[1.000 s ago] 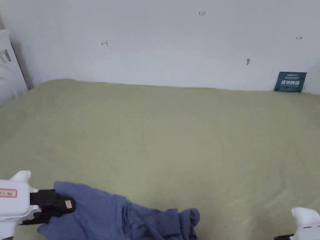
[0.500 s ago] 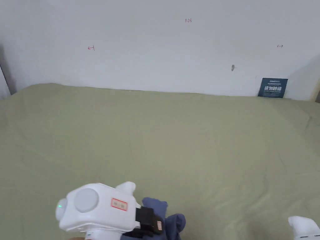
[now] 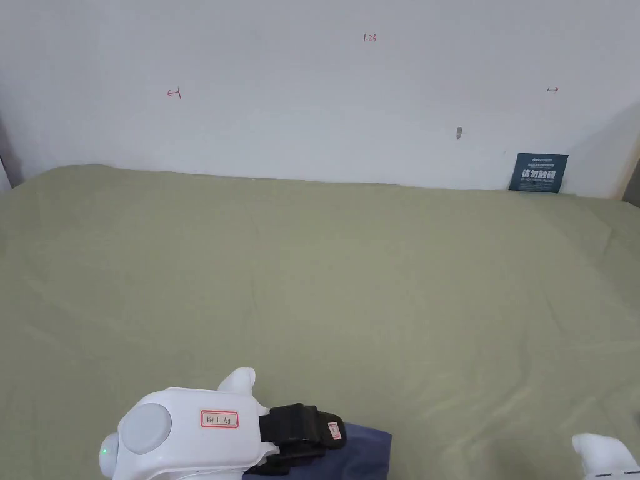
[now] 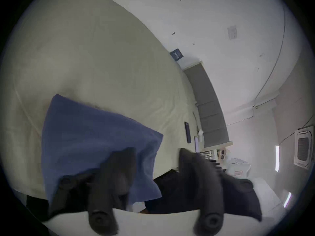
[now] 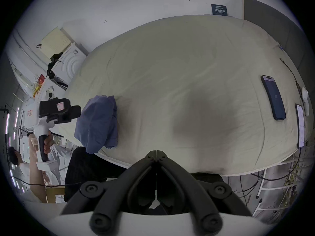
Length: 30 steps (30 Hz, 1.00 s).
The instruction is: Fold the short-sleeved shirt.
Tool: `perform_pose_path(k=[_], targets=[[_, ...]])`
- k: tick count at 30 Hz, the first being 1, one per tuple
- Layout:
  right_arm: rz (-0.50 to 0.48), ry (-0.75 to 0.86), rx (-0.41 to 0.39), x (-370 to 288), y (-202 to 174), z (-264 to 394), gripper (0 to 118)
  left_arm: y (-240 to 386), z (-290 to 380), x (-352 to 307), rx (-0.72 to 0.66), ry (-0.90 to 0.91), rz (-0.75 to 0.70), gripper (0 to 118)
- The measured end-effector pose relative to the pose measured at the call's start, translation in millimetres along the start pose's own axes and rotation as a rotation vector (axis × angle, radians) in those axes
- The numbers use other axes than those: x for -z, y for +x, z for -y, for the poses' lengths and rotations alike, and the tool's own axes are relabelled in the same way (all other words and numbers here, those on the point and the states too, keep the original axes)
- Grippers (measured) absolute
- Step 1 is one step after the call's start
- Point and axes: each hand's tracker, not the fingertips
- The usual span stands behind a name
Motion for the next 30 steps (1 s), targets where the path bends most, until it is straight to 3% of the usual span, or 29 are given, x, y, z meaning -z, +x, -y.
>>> perform_pose_path(k=[1, 2, 6, 8, 9, 11, 12, 15, 17, 20, 24, 26, 30], targets=[[-0.006, -0.001, -0.002, 1.3, -2.6, -0.5, 0, -0.8, 3.1, 5.0, 0.004, -0.007, 0.029, 30], [-0.012, -0.001, -0.004, 3.0, -4.9, -1.2, 0, -1.3, 6.7, 12.7, 0.014, -0.021, 0.043, 18], [-0.023, 0.01, -0.015, 6.7, -14.6, -2.6, 0, -12.5, 26.4, 69.3, 0.023, -0.11, -0.051, 14], [-0.033, 0.009, -0.017, 8.1, -17.8, -2.8, 0, -32.6, 37.2, 105.4, -0.016, -0.176, -0.089, 2], [-0.034, 0.01, -0.016, 8.4, -19.0, -2.7, 0, -41.1, 42.1, 115.5, -0.063, -0.176, -0.131, 1], [-0.033, 0.006, -0.019, 8.2, -21.2, -2.0, 0, -54.3, 46.6, 112.5, -0.163, -0.061, 0.026, 1], [-0.031, 0.008, -0.022, 7.4, -22.3, -1.4, 0, -50.0, 44.9, 106.7, -0.18, -0.047, 0.005, 1], [-0.041, 0.0, -0.033, 9.6, -23.7, -2.3, 0, -41.6, 39.7, 97.6, -0.091, -0.122, -0.032, 1], [-0.044, -0.012, -0.034, 15.2, -27.3, -5.4, 0, -32.3, 33.2, 74.5, -0.125, -0.122, -0.034, 1], [-0.071, -0.022, -0.045, 24.2, -39.7, -12.2, 0, -23.3, 19.3, 17.5, -0.056, -0.041, 0.076, 1], [-0.134, -0.06, -0.093, 50.3, -71.9, -32.8, 0, -33.0, -5.0, -59.1, 0.026, 0.041, -0.051, 1], [-0.227, -0.074, -0.086, 71.5, -90.0, -46.4, 0, -46.1, -11.5, -85.2, 0.048, 0.051, -0.129, 1], [-0.414, -0.134, -0.022, 118.2, -114.9, -66.6, 0, -78.2, -9.6, -112.3, 0.002, 0.052, -0.116, 1]])
